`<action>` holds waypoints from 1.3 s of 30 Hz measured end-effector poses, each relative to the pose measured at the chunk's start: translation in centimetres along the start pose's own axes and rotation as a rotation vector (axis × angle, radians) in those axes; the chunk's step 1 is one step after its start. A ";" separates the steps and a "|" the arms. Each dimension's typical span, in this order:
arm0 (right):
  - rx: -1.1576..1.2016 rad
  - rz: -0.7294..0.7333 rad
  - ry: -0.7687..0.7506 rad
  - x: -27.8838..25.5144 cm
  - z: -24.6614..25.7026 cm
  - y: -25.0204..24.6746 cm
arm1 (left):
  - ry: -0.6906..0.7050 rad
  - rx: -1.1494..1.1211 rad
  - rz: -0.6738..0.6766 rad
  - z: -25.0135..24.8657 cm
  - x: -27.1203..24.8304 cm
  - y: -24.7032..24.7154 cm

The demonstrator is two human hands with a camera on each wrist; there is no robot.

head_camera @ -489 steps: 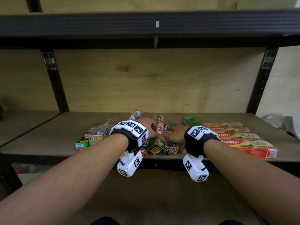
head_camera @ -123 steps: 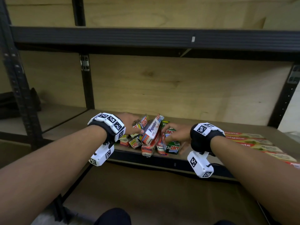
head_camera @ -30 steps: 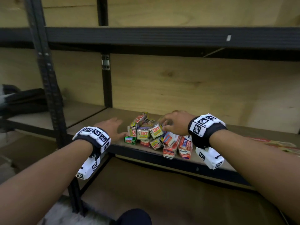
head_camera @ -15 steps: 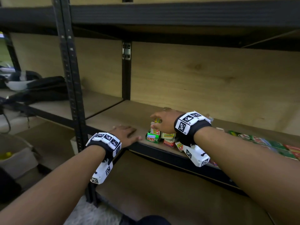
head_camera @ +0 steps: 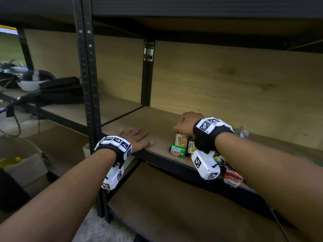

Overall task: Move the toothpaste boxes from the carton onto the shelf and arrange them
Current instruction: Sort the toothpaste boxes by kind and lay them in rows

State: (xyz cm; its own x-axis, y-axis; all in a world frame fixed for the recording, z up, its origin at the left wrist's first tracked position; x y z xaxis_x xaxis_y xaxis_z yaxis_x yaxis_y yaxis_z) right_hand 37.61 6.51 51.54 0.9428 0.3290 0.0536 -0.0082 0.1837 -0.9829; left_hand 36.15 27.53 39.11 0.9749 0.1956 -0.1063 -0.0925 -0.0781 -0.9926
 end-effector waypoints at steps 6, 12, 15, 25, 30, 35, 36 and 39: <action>0.139 -0.001 -0.021 1.3 2.5 0.5 | -0.014 0.001 -0.023 2.1 1.4 -0.5; 0.215 0.053 -0.056 3.3 4.8 2.9 | -0.044 0.005 -0.091 3.2 2.5 -0.4; 0.187 0.087 -0.037 4.2 5.0 4.4 | -0.049 0.000 -0.111 3.3 2.5 -0.5; -0.133 0.074 -0.163 1.0 4.0 1.4 | -0.042 0.009 -0.125 3.2 2.4 -0.3; -0.324 0.369 -0.292 -1.9 3.3 3.2 | -0.041 0.012 -0.125 3.1 2.1 -0.5; -0.579 0.354 -0.411 -3.2 3.7 4.5 | -0.045 0.006 -0.135 2.9 1.8 -0.6; -0.604 0.310 -0.428 -3.1 3.7 4.7 | -0.046 0.004 -0.140 2.9 1.8 -0.6; -0.596 0.190 -0.458 -3.2 4.0 4.7 | -0.055 0.003 -0.109 2.9 1.9 -0.4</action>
State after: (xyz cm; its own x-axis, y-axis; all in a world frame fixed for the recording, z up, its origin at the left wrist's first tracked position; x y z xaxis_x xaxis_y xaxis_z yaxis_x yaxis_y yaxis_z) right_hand 33.26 10.00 47.50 0.7101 0.6793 -0.1854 0.1470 -0.4005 -0.9044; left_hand 37.45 30.81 39.13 0.9666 0.2564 -0.0002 0.0131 -0.0502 -0.9987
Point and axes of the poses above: each hand's wrist, its own x-axis towards the middle knuckle, its own y-axis out of the palm, z = x × y, the point moved 9 cm from there along x, towards the middle knuckle, and after that the axes turned 5 degrees about -y, right-handed, at the moved point
